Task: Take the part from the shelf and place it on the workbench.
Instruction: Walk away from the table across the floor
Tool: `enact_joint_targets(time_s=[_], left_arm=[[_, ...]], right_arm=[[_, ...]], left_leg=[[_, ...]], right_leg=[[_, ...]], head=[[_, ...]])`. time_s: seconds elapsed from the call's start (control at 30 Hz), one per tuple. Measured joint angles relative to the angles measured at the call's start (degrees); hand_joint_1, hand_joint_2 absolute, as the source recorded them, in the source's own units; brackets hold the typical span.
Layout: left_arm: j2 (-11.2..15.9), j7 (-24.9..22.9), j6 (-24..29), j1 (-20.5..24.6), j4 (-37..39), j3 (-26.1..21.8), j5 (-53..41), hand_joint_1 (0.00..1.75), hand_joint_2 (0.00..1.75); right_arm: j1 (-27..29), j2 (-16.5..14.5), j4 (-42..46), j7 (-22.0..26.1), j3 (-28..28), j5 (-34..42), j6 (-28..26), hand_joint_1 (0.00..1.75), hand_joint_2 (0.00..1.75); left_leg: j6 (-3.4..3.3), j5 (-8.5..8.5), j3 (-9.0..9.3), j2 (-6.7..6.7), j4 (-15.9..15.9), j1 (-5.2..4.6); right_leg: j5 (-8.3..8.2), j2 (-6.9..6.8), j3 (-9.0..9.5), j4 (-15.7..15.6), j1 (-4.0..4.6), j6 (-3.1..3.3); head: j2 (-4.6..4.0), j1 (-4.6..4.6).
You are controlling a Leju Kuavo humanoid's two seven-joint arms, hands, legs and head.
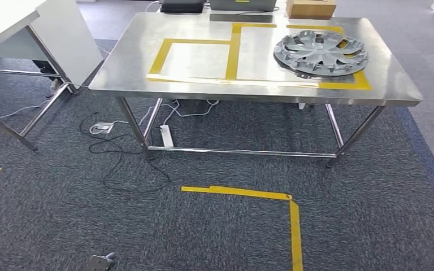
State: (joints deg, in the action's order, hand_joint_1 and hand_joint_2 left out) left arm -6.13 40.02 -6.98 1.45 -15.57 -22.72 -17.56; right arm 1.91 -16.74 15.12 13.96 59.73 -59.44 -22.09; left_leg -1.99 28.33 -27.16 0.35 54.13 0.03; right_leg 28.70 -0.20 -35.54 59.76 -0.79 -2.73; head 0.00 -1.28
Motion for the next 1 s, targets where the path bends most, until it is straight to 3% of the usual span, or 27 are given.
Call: enact_joint_targets(time_s=[0.07,0.1,0.13,0.17,0.2,0.23,0.27,0.3,0.33,0.37,0.43,0.47,0.5,0.57,0.6,0.63,0.67,0.7,0.77,0.83,0.87,0.93,0.97,1.0], left_arm=[[-0.02,0.0,-0.01,-0.02,0.01,-0.13,-0.15,0.0,0.0],[-0.06,0.0,-0.03,-0.05,0.01,-0.22,-0.28,0.0,0.0],[-0.09,0.0,-0.05,-0.06,0.01,-0.34,-0.44,0.0,0.0],[-0.11,0.0,-0.1,-0.06,0.01,-0.5,-0.58,0.0,0.0],[-0.12,0.0,-0.15,-0.06,0.01,-0.69,-0.69,0.0,0.0],[-0.13,0.0,-0.21,-0.04,0.01,-0.89,-0.82,0.0,0.0],[-0.14,0.0,-0.28,-0.03,0.01,-1.08,-0.92,0.0,0.0],[-0.15,0.0,-0.36,-0.02,0.01,-1.25,-1.01,0.0,0.0],[-0.15,0.0,-0.44,0.0,0.01,-1.4,-1.1,0.0,0.0],[-0.15,0.0,-0.5,0.01,0.01,-1.54,-1.2,0.0,0.0],[-0.12,0.0,-0.58,-0.05,0.01,-1.82,-1.43,0.0,0.0],[-0.1,0.0,-0.6,-0.14,0.01,-1.99,-1.53,0.0,0.0],[-0.08,0.0,-0.6,-0.23,0.01,-2.15,-1.58,0.0,0.0],[-0.07,0.0,-0.61,-0.28,0.01,-2.4,-1.62,0.0,0.0],[-0.08,0.0,-0.61,-0.27,0.01,-2.48,-1.62,0.0,0.0],[-0.1,0.0,-0.62,-0.26,0.01,-2.55,-1.63,0.0,0.0],[-0.11,0.0,-0.62,-0.25,0.01,-2.62,-1.64,0.0,0.0],[-0.12,0.0,-0.62,-0.23,0.01,-2.67,-1.64,0.0,0.0],[-0.11,0.0,-0.62,-0.12,0.01,-2.78,-1.73,0.0,0.0],[-0.09,0.0,-0.62,0.04,0.01,-2.87,-1.9,0.0,0.0],[-0.08,0.0,-0.62,0.09,0.01,-2.93,-1.99,0.0,0.0],[-0.13,0.0,-0.66,0.01,0.01,-3.06,-2.17,0.0,0.0],[-0.15,0.0,-0.69,-0.02,0.02,-3.13,-2.21,0.0,0.0],[-0.16,0.0,-0.72,-0.04,0.02,-3.19,-2.25,0.0,0.0]], right_arm=[[-0.01,0.0,0.06,0.24,0.2,-0.24,0.17,0.0,0.0],[-0.03,0.0,0.1,0.43,0.32,-0.47,0.3,0.0,0.0],[-0.04,0.01,0.15,0.61,0.46,-0.73,0.42,0.0,0.0],[-0.04,0.01,0.2,0.75,0.6,-0.99,0.53,0.0,0.0],[-0.04,0.02,0.26,0.84,0.76,-1.27,0.61,0.0,0.0],[-0.09,0.02,0.33,0.86,0.92,-1.51,0.65,0.0,0.0],[-0.18,0.02,0.42,0.89,1.04,-1.77,0.68,0.0,0.0],[-0.33,0.02,0.49,0.91,1.16,-2.07,0.69,0.0,0.0],[-0.47,0.02,0.54,0.94,1.26,-2.42,0.67,0.0,0.0],[-0.55,0.02,0.57,0.95,1.34,-2.77,0.61,0.0,0.0],[-0.51,-0.01,0.59,0.92,1.51,-3.48,0.4,0.0,0.0],[-0.49,-0.02,0.6,0.9,1.56,-3.72,0.29,0.0,0.0],[-0.46,-0.03,0.61,0.9,1.59,-3.89,0.2,0.0,0.0],[-0.47,-0.04,0.62,0.91,1.61,-4.02,0.11,0.0,0.0],[-0.46,-0.04,0.62,0.91,1.61,-4.04,0.1,0.0,0.0],[-0.45,-0.04,0.63,0.91,1.62,-4.05,0.1,0.0,0.0],[-0.46,-0.04,0.63,0.91,1.62,-4.06,0.1,0.0,0.0],[-0.46,-0.04,0.64,0.9,1.62,-4.09,0.1,0.0,0.0],[-0.47,-0.05,0.64,0.87,1.64,-4.35,0.1,0.0,0.0],[-0.49,-0.06,0.64,0.85,1.68,-4.8,0.08,0.0,0.0],[-0.51,-0.07,0.64,0.85,1.74,-5.0,0.06,0.0,0.0],[-0.44,-0.07,0.64,0.84,1.97,-5.45,0.0,0.0,0.0],[-0.37,-0.07,0.64,0.82,2.09,-5.72,-0.03,0.0,0.0],[-0.3,-0.07,0.64,0.78,2.17,-6.07,-0.07,0.0,0.0]], left_leg=[[-0.42,-1.31,-1.66,0.14,0.07,-0.22],[-0.46,-2.0,-2.55,0.21,0.13,-0.35],[-0.46,-2.68,-3.5,0.27,0.26,-0.46],[-0.41,-3.31,-4.47,0.32,0.45,-0.55],[-0.31,-3.89,-5.45,0.33,0.71,-0.61],[-0.16,-4.41,-6.27,0.33,1.05,-0.64],[0.04,-4.85,-6.95,0.32,1.45,-0.75],[0.28,-5.33,-7.44,0.32,1.81,-0.84],[0.53,-5.84,-7.72,0.33,2.05,-0.89],[0.82,-6.38,-7.93,0.34,2.15,-0.9],[1.49,-6.75,-8.27,0.26,2.28,-0.71],[1.91,-5.42,-8.64,0.17,3.1,-0.58],[2.32,-3.01,-9.23,0.07,4.93,-0.46],[3.02,3.31,-10.84,-0.02,11.76,-0.15],[3.27,5.23,-11.43,-0.02,15.47,-0.01],[3.42,5.75,-11.51,-0.03,18.16,0.11],[3.5,4.87,-10.75,-0.03,19.05,0.23],[3.47,3.23,-8.99,-0.04,17.8,0.32],[3.11,1.07,-3.03,-0.1,10.34,0.34],[2.45,1.88,1.79,-0.18,2.88,0.18],[2.11,2.42,2.63,-0.21,1.11,0.03],[1.33,1.87,1.88,-0.09,0.54,-0.08],[0.83,1.26,1.27,0.03,0.49,-0.07],[0.37,0.57,0.53,0.14,0.38,-0.03]], right_leg=[[5.74,0.06,-2.05,7.08,0.01,-0.16],[7.21,0.06,-2.58,10.52,0.03,-0.21],[7.19,0.06,-2.47,12.72,0.05,-0.22],[5.93,0.06,-1.52,13.19,0.07,-0.16],[4.03,0.06,0.46,11.59,0.09,-0.04],[2.55,0.05,3.42,8.17,0.12,0.15],[2.13,0.05,7.11,3.46,0.19,0.34],[2.57,0.06,10.26,-1.02,0.25,0.57],[3.34,0.09,12.31,-4.25,0.36,0.77],[3.9,0.1,13.19,-5.95,0.49,0.99],[3.32,-0.02,12.27,-6.11,0.49,1.69],[2.72,-0.15,11.71,-6.09,0.41,2.2],[2.01,-0.27,11.0,-6.14,0.31,2.63],[0.55,-0.38,9.2,-6.01,0.28,3.08],[-0.18,-0.41,8.3,-5.85,0.29,3.06],[-0.87,-0.44,7.34,-5.62,0.3,3.02],[-1.51,-0.45,6.32,-5.28,0.29,2.94],[-2.08,-0.45,5.33,-4.88,0.29,2.84],[-3.03,-0.38,3.44,-4.03,0.35,2.47],[-3.91,-0.37,2.31,-3.44,0.49,1.86],[-4.4,-0.39,1.96,-3.32,0.5,1.49],[-5.06,-0.36,1.46,-3.23,0.33,0.74],[-4.22,-0.26,0.97,-2.62,0.23,0.45],[-2.33,-0.14,0.18,-1.1,0.18,0.24]], head=[[0.0,-0.21],[0.0,-0.22],[0.0,-0.22],[0.0,-0.2],[0.0,-0.21],[0.0,-0.2],[0.0,-0.23],[0.0,-0.2],[0.0,-0.15],[0.01,-0.12],[0.01,-0.09],[0.01,-0.05],[0.0,0.09],[0.0,0.38],[0.0,0.45],[0.0,0.44],[0.0,0.46],[0.0,0.45],[0.0,0.48],[0.0,0.43],[0.0,0.39],[0.0,0.41],[0.0,0.41],[0.0,0.37]])
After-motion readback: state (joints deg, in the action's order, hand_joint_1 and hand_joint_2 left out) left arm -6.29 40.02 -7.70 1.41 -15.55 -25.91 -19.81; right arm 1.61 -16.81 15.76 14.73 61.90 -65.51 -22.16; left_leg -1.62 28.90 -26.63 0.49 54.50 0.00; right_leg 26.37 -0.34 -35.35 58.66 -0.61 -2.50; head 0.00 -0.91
